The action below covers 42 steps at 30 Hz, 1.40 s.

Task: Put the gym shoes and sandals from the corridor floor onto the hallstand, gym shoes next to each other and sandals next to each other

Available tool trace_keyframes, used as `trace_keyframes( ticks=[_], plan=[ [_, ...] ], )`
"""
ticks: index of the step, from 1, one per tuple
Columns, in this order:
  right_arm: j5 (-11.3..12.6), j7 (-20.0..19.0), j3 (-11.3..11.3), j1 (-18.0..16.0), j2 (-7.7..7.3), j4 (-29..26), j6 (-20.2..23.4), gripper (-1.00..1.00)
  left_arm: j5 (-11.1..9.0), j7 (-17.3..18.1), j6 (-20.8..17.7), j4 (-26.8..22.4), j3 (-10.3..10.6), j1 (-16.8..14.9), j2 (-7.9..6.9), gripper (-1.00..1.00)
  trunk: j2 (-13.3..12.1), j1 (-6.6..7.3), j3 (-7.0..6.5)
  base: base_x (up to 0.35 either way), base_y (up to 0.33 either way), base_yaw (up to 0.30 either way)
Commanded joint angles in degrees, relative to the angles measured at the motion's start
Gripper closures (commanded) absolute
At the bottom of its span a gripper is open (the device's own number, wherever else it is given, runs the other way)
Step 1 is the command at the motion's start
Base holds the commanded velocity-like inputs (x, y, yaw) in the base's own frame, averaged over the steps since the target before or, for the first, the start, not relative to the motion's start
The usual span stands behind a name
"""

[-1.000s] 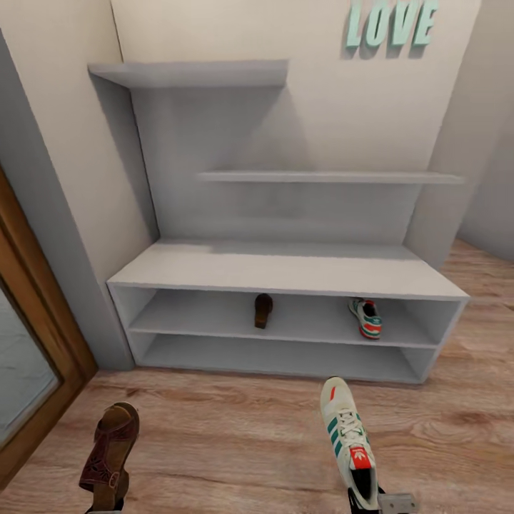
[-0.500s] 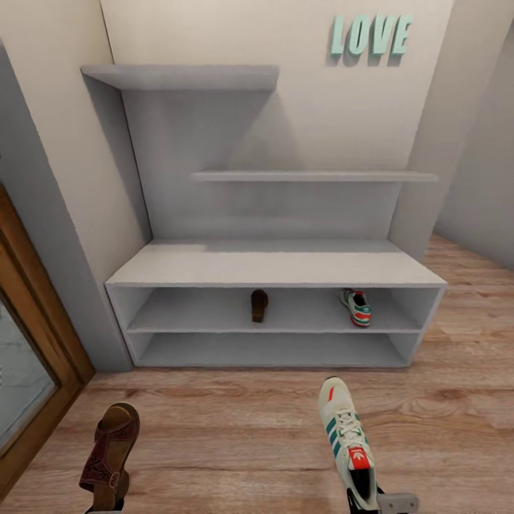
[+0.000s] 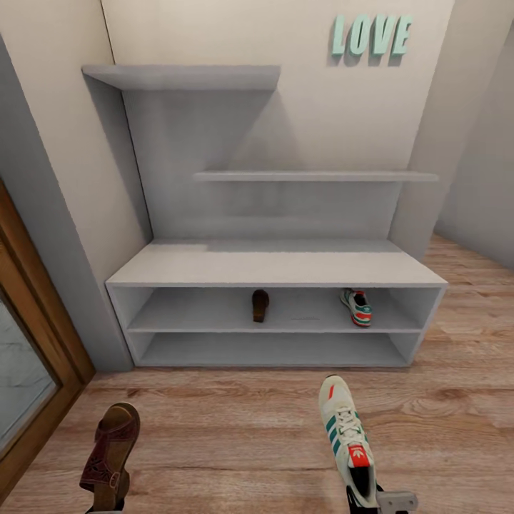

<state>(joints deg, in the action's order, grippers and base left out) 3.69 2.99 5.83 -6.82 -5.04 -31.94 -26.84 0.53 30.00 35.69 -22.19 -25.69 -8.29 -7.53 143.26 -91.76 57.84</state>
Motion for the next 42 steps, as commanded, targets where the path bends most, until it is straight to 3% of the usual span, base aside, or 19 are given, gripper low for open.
trace_keyframes(
  ticks=[1,11,15,16,18,19,20,22,23,26,27,28,30,39,40,41,42],
  plan=[
    [0.43,0.26,0.46,-0.04,-0.08,0.03,-0.17,1.00,0.26,0.48,0.06,0.04,-0.47,-0.05,0.04,1.00,0.02,0.01,0.05,0.000,0.000,0.000],
    [0.44,0.42,0.20,-0.04,-0.09,-0.13,-0.23,1.00,1.13,0.34,-1.83,-0.09,0.23,-0.85,0.18,1.00,0.02,0.01,0.05,0.000,0.000,0.000],
    [0.38,0.43,0.20,-0.04,-0.08,-0.12,-0.23,1.00,2.76,0.33,-7.02,-1.56,0.34,-1.80,0.37,1.00,0.02,0.01,0.05,0.000,0.000,0.000],
    [0.06,0.38,0.32,-0.04,-0.11,0.21,-0.12,1.00,6.81,0.25,-17.25,-4.03,0.31,-7.74,0.75,1.00,0.02,0.01,0.05,0.000,0.000,0.000],
    [-0.04,0.41,0.20,-0.04,-0.30,0.08,-0.01,1.00,10.88,0.24,-25.28,-4.31,0.25,-12.83,1.00,1.00,0.02,0.01,0.05,0.000,0.000,0.000],
    [0.15,0.48,-0.28,-0.04,-1.31,-0.07,0.02,1.00,16.68,0.03,-34.21,-4.47,0.32,-18.44,2.92,1.00,0.02,0.01,0.05,0.000,0.000,0.000],
    [0.22,0.50,-0.90,-0.04,-2.15,-0.09,0.03,1.00,18.64,-0.59,-36.58,-4.54,0.34,-20.24,3.83,1.00,0.02,0.01,0.05,0.000,0.000,0.000],
    [0.48,0.51,-3.97,-0.04,-4.04,-0.12,0.17,1.00,22.30,-3.35,-40.66,-4.62,0.31,-23.51,5.50,1.00,0.02,0.01,0.05,0.000,0.000,0.000],
    [0.82,0.50,-6.54,-0.04,-4.92,-0.13,0.53,1.00,23.72,-5.34,-42.58,-4.62,0.27,-25.00,6.30,1.00,0.02,0.01,0.05,0.000,0.000,0.000],
    [1.50,0.42,-12.71,-0.04,-6.31,-0.19,2.40,1.00,25.39,-9.24,-46.29,-4.61,0.25,-27.63,7.96,1.00,0.02,0.01,0.05,0.000,0.000,0.000],
    [1.80,0.33,-17.11,-0.04,-7.38,-0.46,4.57,1.00,26.00,-11.20,-48.72,-4.60,0.27,-29.27,9.08,1.00,0.02,0.01,0.05,0.000,0.000,0.000],
    [1.93,0.27,-19.53,-0.04,-8.17,-0.94,6.12,1.00,26.21,-11.94,-50.04,-4.61,0.28,-30.21,9.57,1.00,0.02,0.01,0.05,0.000,0.000,0.000],
    [2.06,0.22,-22.30,-0.04,-9.24,-1.88,8.23,1.00,26.34,-12.44,-51.52,-4.56,0.28,-31.56,9.97,1.00,0.02,0.01,0.05,0.000,0.000,0.000],
    [2.19,0.18,-31.51,-0.04,-12.86,-3.70,14.70,1.00,26.43,-12.78,-58.54,-3.80,0.20,-37.76,10.44,1.00,0.02,0.01,0.05,0.000,0.000,0.000],
    [2.20,0.18,-33.86,-0.04,-13.22,-3.78,16.57,1.00,26.41,-12.70,-60.63,-3.77,0.20,-38.76,10.36,1.00,0.02,0.01,0.05,0.000,0.000,0.000],
    [2.20,0.18,-34.62,-0.04,-13.29,-3.81,17.25,1.00,26.40,-12.68,-61.13,-3.76,0.20,-39.00,10.34,1.00,0.02,0.01,0.05,0.000,0.000,0.000],
    [2.20,0.16,-37.40,-0.04,-13.66,-4.11,19.80,1.00,26.40,-12.63,-62.30,-3.79,0.20,-39.57,10.29,1.00,0.02,0.01,0.05,0.000,0.000,0.000]
  ],
)
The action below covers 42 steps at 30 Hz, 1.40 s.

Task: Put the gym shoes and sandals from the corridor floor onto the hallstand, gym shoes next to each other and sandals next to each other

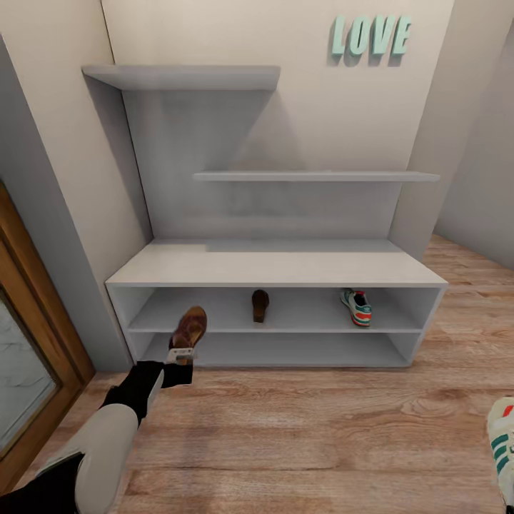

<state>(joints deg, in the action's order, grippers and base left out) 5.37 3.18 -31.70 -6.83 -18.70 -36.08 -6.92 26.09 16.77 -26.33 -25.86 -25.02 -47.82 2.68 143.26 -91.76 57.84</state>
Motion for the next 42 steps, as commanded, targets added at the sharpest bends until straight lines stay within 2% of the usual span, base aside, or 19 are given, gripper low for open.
trace_keyframes(
  ticks=[1,2,5,6,7,9,14,24,32,42],
  plan=[
    [0.52,-0.05,-0.53,-0.03,-0.15,-0.17,0.39,1.00,0.85,0.61,-0.43,-0.18,-0.47,-0.13,0.07,1.00,0.02,0.01,0.06,0.000,0.000,0.000],
    [0.55,-0.08,-2.64,-0.03,-0.51,-1.12,1.69,1.00,0.88,0.62,-0.69,-0.59,-0.42,-0.17,0.09,1.00,0.02,0.01,0.06,0.000,0.000,0.000],
    [0.47,-0.03,-3.66,-0.03,-0.13,-2.29,2.41,1.00,0.87,1.18,-0.77,-0.88,-0.39,-0.17,0.11,1.00,0.02,0.01,0.06,0.000,0.000,0.000],
    [0.45,-0.03,-3.65,-0.03,0.28,-2.45,2.48,1.00,0.88,1.60,-0.79,-0.90,-0.39,-0.17,0.12,1.00,0.02,0.01,0.06,0.000,0.000,0.000],
    [0.44,0.00,-3.64,-0.03,1.34,-3.19,2.58,1.00,0.91,2.62,-0.91,-0.93,-0.38,-0.19,0.14,1.00,0.02,0.01,0.06,0.000,0.000,0.000],
    [0.41,0.02,-3.63,-0.03,2.04,-4.26,2.64,1.00,0.94,3.19,-1.07,-0.98,-0.38,-0.26,0.14,1.00,0.03,-0.02,0.28,0.000,0.000,0.000],
    [0.36,0.04,-3.63,-0.03,2.74,-6.02,2.71,1.00,1.10,3.60,-1.31,-1.03,-0.33,-0.39,0.08,1.00,0.10,-0.15,1.53,0.000,0.000,0.000],
    [0.21,0.02,-3.92,-0.03,2.62,-6.51,2.70,1.00,1.39,2.75,-1.32,-1.10,-0.27,-0.38,-0.36,1.00,0.24,-0.40,4.56,0.000,0.000,0.000],
    [0.17,-0.01,-4.04,-0.03,2.29,-6.62,2.78,1.00,1.20,-1.74,-1.28,-1.21,-0.36,-0.43,0.07,1.00,0.34,-0.61,7.06,0.000,0.000,0.000],
    [0.11,-0.02,-3.86,-0.03,2.26,-6.64,2.74,1.00,1.16,-2.91,-1.17,-1.56,-0.38,-0.44,0.17,1.00,0.34,-0.61,7.34,0.000,0.000,0.000]
  ],
)
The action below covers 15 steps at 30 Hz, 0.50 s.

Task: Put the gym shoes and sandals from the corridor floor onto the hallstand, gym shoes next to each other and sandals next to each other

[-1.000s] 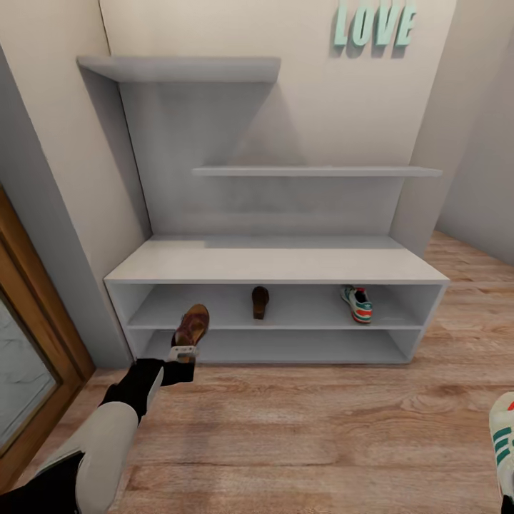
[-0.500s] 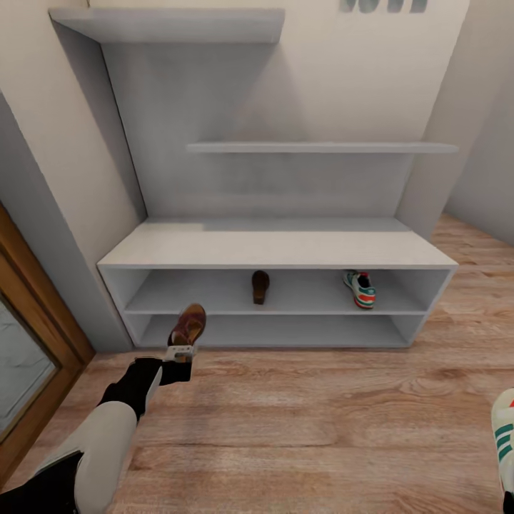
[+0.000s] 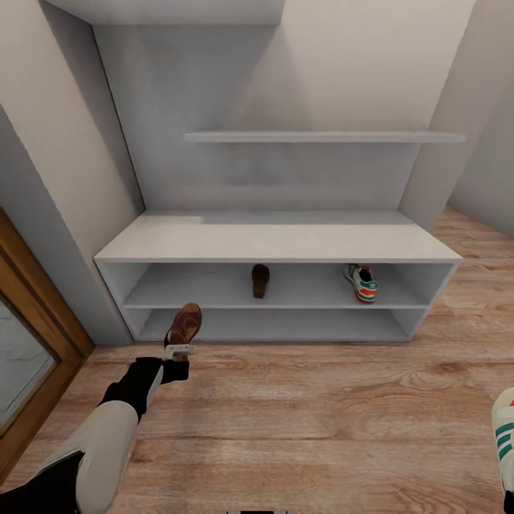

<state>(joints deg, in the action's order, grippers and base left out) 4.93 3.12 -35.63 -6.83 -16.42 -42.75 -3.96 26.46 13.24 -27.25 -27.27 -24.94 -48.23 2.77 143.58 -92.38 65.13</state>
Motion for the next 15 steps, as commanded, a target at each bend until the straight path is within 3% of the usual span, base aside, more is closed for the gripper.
trace_keyframes(
  ticks=[1,7,15],
  plan=[
    [0.54,0.04,0.09,-0.02,-0.02,0.04,-0.21,1.00,0.79,0.59,-0.22,-0.26,-0.46,-0.03,0.12,1.00,0.02,0.01,0.05,0.000,0.000,0.000],
    [0.52,0.04,0.04,-0.02,-0.02,0.04,-0.24,1.00,0.79,0.53,-0.11,-1.81,-0.43,0.03,0.16,1.00,0.02,0.01,0.06,0.047,-0.010,0.000],
    [0.51,0.04,0.03,-0.02,-0.02,0.09,-0.18,1.00,0.90,0.05,0.25,-2.41,-0.30,0.32,0.13,1.00,0.02,0.01,0.06,0.245,-0.134,0.000]
  ],
)
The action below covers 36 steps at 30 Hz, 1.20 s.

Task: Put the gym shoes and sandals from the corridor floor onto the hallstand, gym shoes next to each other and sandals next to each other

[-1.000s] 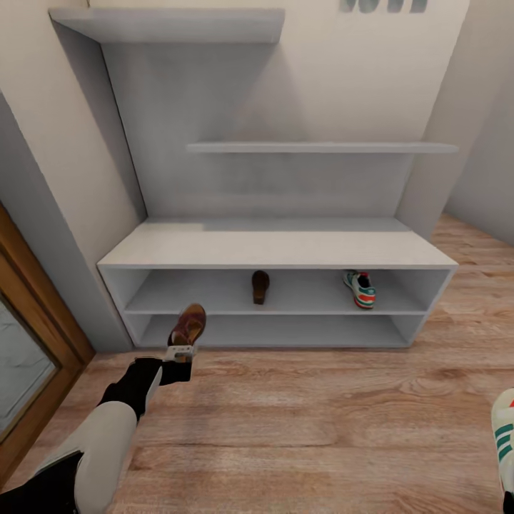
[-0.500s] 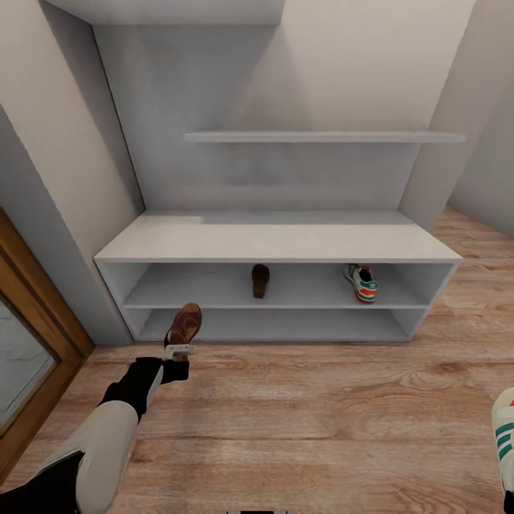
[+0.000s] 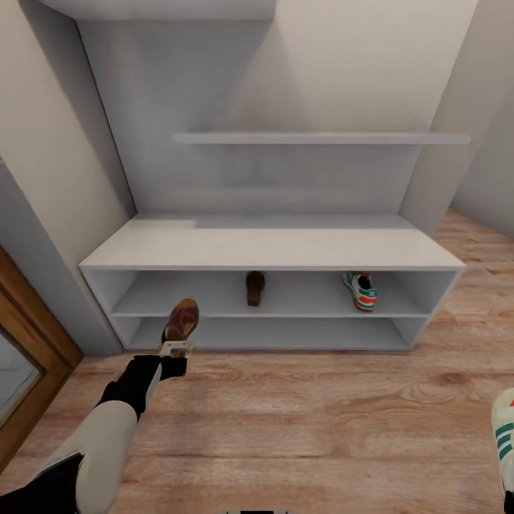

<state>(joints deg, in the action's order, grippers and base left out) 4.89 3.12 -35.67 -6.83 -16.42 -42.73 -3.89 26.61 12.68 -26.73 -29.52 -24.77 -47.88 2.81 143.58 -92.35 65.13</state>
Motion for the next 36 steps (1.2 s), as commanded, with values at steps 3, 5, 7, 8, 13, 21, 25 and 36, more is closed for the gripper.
trace_keyframes(
  ticks=[3,5,7,8,13,21,25,36],
  plan=[
    [0.50,0.04,0.07,-0.03,-0.02,0.09,-0.24,1.00,0.64,-2.84,-0.31,-0.14,-0.51,-0.08,0.18,1.00,0.02,-0.02,0.05,0.265,-0.163,0.000],
    [0.49,0.04,0.07,-0.03,-0.02,0.10,-0.24,1.00,0.58,-4.19,-0.29,-0.13,-0.52,-0.09,0.34,1.00,0.02,-0.02,0.05,0.231,-0.144,0.000],
    [0.47,0.04,0.07,-0.03,-0.02,0.13,-0.24,1.00,0.54,-6.18,-0.21,-0.05,-0.53,-0.10,1.13,1.00,0.02,-0.02,0.05,0.132,-0.079,0.000],
    [0.47,0.04,0.07,-0.03,-0.02,0.14,-0.24,1.00,0.56,-6.43,-0.20,-0.04,-0.53,-0.11,1.33,1.00,0.02,-0.02,0.05,0.082,-0.049,0.000],
    [0.47,0.09,0.04,-0.03,-0.02,0.16,-0.24,1.00,0.56,-7.30,-0.15,-0.08,1.96,-0.03,2.35,1.00,0.02,-0.02,0.05,0.102,-0.050,0.000],
    [0.47,0.13,-0.01,-0.03,-0.09,0.10,-0.24,1.00,0.41,-7.33,-0.25,-0.10,3.57,0.11,2.30,1.00,0.02,-0.02,0.05,0.266,-0.166,0.000],
    [0.47,0.13,-0.01,-0.03,-0.09,0.10,-0.24,1.00,0.30,-6.94,-0.25,-0.12,3.59,0.23,2.20,1.00,0.02,-0.02,0.05,0.215,-0.104,0.000],
    [0.47,0.13,-0.04,-0.03,-0.11,0.10,-0.24,1.00,0.29,-6.79,-0.25,-0.10,3.59,0.27,2.29,1.00,0.02,-0.02,0.05,0.175,-0.096,0.000]
  ],
)
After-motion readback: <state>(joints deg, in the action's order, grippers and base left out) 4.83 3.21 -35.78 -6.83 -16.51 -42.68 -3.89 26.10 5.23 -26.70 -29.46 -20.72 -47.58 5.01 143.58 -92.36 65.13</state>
